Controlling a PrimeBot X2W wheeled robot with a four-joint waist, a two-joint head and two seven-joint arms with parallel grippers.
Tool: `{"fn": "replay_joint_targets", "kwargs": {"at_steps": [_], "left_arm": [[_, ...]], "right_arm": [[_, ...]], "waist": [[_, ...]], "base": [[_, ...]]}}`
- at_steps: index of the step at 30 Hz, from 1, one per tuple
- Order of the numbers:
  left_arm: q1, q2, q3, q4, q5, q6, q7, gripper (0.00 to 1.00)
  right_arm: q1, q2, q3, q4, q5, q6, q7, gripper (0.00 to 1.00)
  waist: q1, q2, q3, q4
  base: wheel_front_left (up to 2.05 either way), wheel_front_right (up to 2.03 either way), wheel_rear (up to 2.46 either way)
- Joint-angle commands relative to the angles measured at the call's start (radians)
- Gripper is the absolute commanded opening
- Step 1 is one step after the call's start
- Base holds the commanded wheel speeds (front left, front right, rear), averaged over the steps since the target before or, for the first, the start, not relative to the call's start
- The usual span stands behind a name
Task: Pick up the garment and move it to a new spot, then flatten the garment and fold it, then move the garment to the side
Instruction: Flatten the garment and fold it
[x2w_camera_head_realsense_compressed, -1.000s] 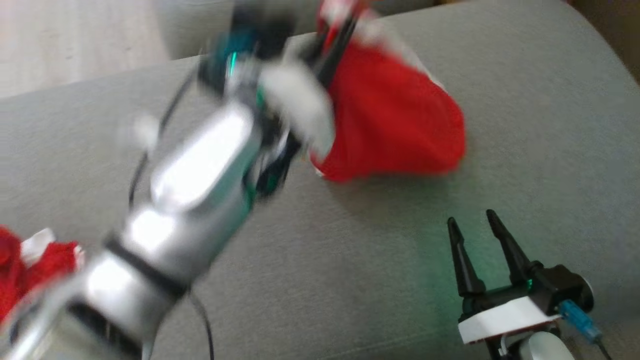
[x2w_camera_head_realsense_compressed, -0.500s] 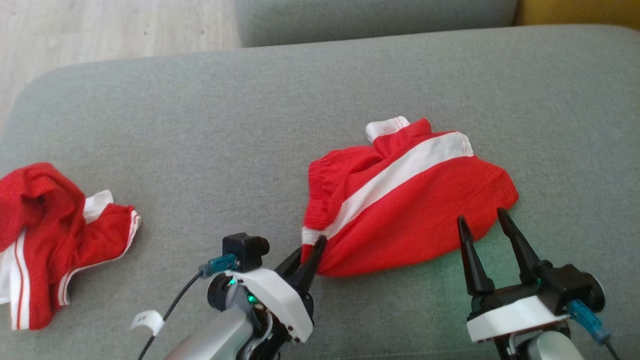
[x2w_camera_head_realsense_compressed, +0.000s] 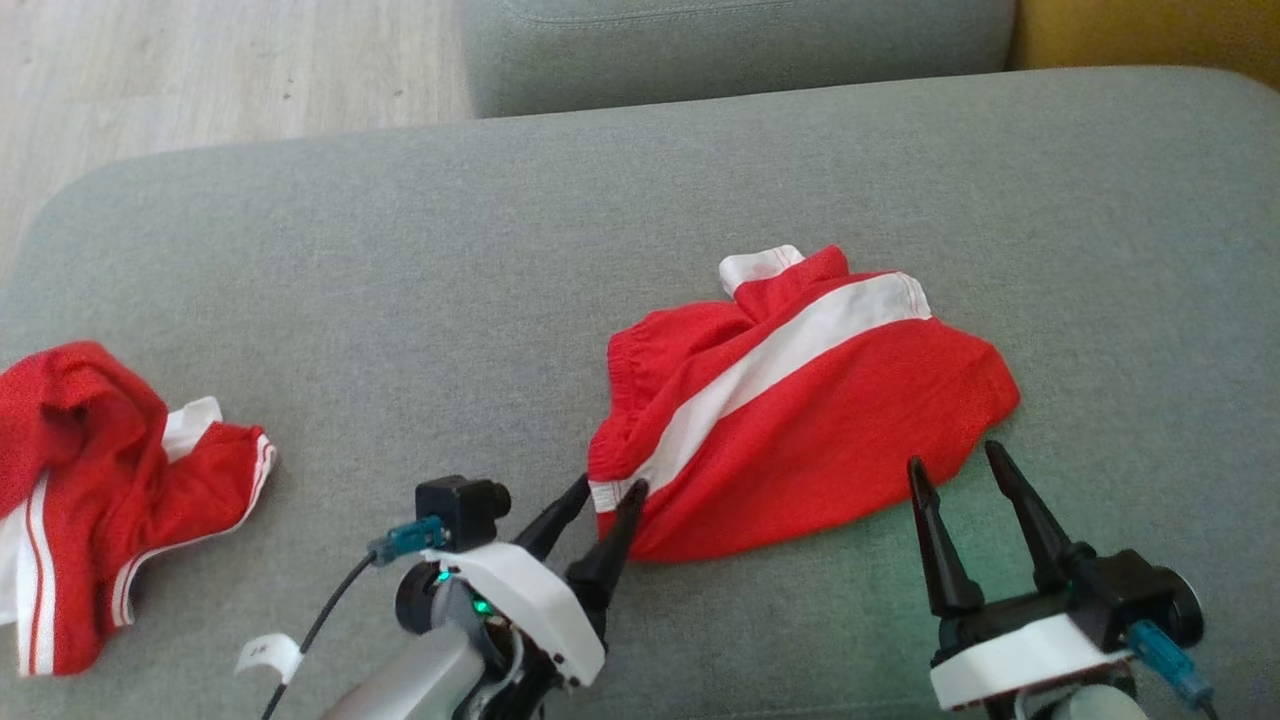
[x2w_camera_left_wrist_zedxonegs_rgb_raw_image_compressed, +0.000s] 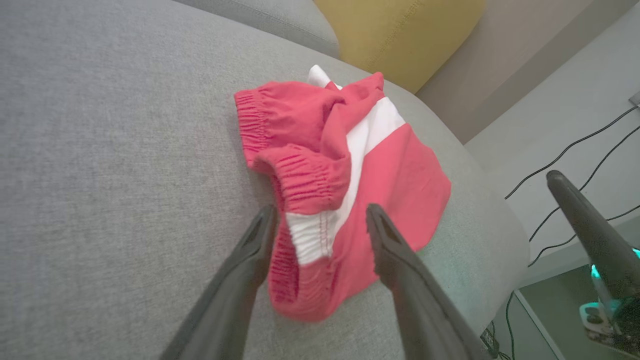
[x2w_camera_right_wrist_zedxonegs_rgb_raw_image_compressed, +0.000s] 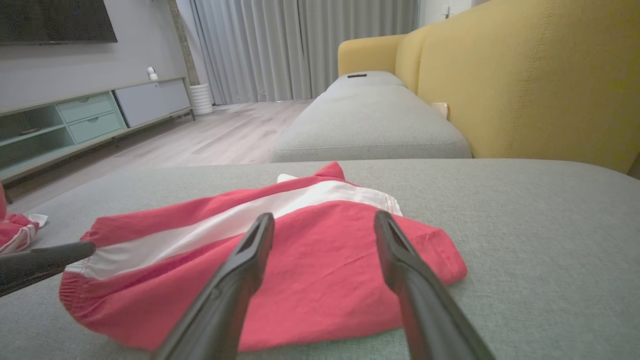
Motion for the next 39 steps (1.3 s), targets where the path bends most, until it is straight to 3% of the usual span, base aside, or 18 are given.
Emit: {"fn": "replay_joint_targets", "kwargs": {"at_steps": [1, 3, 8, 18, 22, 29, 35, 39], "left_arm": [[-0.018, 0.022, 0.035, -0.016, -0.004, 0.0, 0.0, 0.46], [-0.019, 0.027, 0.03, -0.01, -0.007, -0.004, 0.015, 0.0], [-0.01, 0.057, 0.02, -0.025, -0.013, -0.006, 0.051, 0.0], [-0.001, 0.213, 0.054, -0.104, 0.043, 0.064, 0.038, 0.0], [-0.026, 0.253, 0.074, -0.103, 0.062, 0.091, 0.035, 0.0], [-0.088, 0.271, 0.074, -0.058, 0.117, 0.124, 0.027, 0.0], [-0.149, 0.248, 0.055, 0.012, 0.155, 0.133, 0.032, 0.0], [-0.179, 0.224, 0.048, 0.058, 0.166, 0.124, 0.024, 0.0]], "right_arm": [[-0.017, -0.012, 0.018, -0.035, 0.0, 0.008, -0.006, 1.0], [-0.016, -0.014, 0.016, -0.036, 0.0, 0.008, -0.006, 1.0], [-0.015, -0.019, 0.008, -0.044, -0.003, 0.008, -0.006, 1.0], [-0.076, -0.061, 0.004, -0.005, 0.048, 0.008, -0.006, 1.0], [-0.141, -0.109, 0.034, 0.106, 0.156, 0.008, -0.006, 1.0], [-0.287, -0.241, 0.256, 0.271, 0.404, 0.008, 0.025, 1.0], [-0.361, -0.289, 0.402, 0.31, 0.713, 0.008, 0.075, 1.0], [-0.389, -0.331, 0.507, 0.312, 0.843, 0.008, 0.102, 1.0]], "waist": [[0.0, 0.0, 0.002, -0.004], [0.0, 0.0, 0.004, -0.007], [0.0, 0.0, 0.009, -0.001], [0.0, 0.0, 0.013, 0.069], [0.0, 0.0, 0.022, 0.099], [0.0, 0.0, 0.043, 0.134], [0.0, 0.0, 0.062, 0.162], [0.0, 0.0, 0.072, 0.178]], "base": [[0.0, 0.0, 0.0], [0.0, 0.0, 0.0], [0.0, 0.0, 0.0], [0.0, 0.0, 0.0], [0.0, 0.0, 0.0], [0.0, 0.0, 0.0], [0.0, 0.0, 0.0], [0.0, 0.0, 0.0]]}}
